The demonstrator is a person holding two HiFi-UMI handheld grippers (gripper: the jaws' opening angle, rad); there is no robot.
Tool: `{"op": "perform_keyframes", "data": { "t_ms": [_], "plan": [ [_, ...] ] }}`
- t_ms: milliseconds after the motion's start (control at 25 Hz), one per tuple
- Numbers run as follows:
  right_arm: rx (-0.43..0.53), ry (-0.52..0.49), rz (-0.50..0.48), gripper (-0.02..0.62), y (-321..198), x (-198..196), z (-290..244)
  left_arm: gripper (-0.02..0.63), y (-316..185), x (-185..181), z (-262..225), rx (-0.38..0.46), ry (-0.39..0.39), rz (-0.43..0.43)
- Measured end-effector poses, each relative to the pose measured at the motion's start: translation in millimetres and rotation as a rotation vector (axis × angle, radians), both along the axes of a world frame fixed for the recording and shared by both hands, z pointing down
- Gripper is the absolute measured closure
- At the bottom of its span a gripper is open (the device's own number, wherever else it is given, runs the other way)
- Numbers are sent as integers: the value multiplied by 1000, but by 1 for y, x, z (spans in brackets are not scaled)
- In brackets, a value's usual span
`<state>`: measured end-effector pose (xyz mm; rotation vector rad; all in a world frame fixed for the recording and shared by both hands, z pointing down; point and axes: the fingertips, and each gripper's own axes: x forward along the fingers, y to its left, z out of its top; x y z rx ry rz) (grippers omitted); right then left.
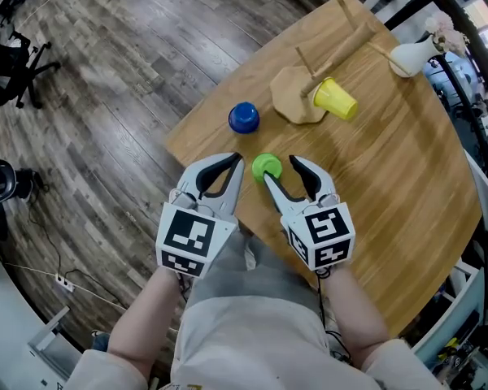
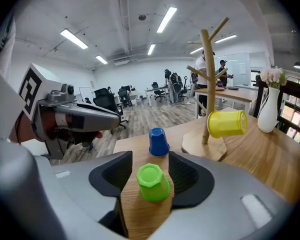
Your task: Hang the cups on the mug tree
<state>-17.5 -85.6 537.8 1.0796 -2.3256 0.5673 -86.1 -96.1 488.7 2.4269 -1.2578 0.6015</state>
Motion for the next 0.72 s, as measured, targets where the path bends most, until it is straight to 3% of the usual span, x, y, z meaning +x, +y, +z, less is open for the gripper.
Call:
{"op": "perform_keyframes", "data": {
  "t_ms": [720],
  "plan": [
    [-80, 79, -77, 351, 4, -12, 69, 604, -5, -1, 63, -101, -9, 19]
  ]
}}
